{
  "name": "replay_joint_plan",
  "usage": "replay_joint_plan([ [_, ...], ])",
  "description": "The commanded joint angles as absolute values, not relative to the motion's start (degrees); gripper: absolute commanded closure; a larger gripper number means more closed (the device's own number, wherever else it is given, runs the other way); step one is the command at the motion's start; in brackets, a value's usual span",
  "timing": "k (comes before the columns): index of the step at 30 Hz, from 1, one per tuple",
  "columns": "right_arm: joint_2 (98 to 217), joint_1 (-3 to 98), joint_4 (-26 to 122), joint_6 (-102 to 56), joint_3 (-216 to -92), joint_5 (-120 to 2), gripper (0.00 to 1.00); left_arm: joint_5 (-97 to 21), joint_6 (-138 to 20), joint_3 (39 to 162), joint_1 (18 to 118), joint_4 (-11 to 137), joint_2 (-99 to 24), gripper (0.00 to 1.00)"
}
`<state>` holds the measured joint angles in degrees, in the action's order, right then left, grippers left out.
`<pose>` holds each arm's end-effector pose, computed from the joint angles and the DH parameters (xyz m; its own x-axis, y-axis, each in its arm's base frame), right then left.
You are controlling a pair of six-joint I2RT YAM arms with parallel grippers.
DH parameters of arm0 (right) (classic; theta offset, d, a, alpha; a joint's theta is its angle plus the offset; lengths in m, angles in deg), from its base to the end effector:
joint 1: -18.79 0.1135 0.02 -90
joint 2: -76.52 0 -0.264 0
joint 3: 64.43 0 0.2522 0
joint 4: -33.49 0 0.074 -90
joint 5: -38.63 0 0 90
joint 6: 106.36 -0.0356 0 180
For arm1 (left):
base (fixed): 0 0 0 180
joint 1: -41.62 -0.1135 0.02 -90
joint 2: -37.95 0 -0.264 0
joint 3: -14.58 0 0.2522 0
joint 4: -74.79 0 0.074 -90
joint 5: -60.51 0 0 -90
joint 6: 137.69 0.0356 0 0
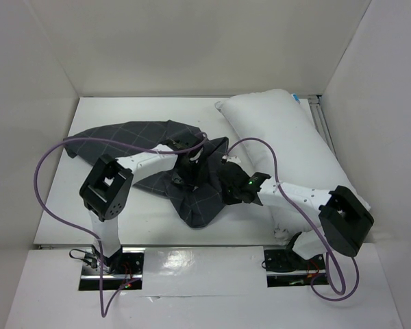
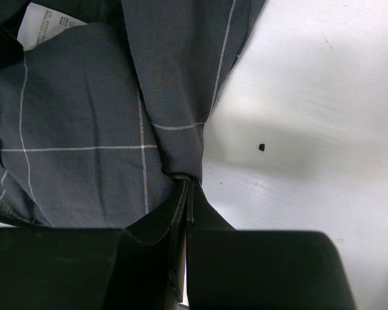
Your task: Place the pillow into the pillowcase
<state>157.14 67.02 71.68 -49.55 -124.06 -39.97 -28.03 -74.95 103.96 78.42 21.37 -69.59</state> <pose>0.1839 0.1954 0.1901 -0.8420 -0.1372 -0.5217 -0.2422 0.9603 0.1384 0.2999 -0.2232 0.1826 -0.9467 0.1364 -0.2920 0.1786 0.9762 -0.1232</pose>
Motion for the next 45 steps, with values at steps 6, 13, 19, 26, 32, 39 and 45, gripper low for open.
replay_joint_plan([
  [6, 157.4, 67.6, 70.8, -49.8, -125.8, -38.6, 1.00, -23.9, -75.3, 105.2, 78.6, 21.7, -70.6, 0.67],
  [13, 157.4, 67.6, 70.8, -49.8, -125.8, -38.1, 1.00, -23.9, -74.8, 105.8, 78.6, 21.0, -71.1, 0.83],
  [19, 157.4, 67.6, 70.8, -49.8, -125.8, -38.1, 1.00, -24.4, -74.8, 105.8, 78.6, 21.0, -71.1, 0.72],
  [26, 157.4, 67.6, 70.8, -49.2, -126.4, -38.1, 1.00, -24.4, -74.8, 105.8, 78.6, 21.0, -70.6, 0.58],
  [32, 157.4, 67.6, 70.8, -49.2, -126.4, -37.6, 1.00, -23.7, -74.8, 106.5, 78.6, 19.7, -70.4, 1.00],
  [39, 156.2, 67.6, 71.3, -49.8, -126.4, -37.6, 1.00, -30.3, -75.3, 110.1, 74.3, 18.4, -62.8, 1.00],
  [45, 153.3, 67.6, 72.0, -52.6, -122.1, -38.6, 1.00, -41.2, -75.9, 113.2, 70.0, 21.2, -54.4, 1.00],
])
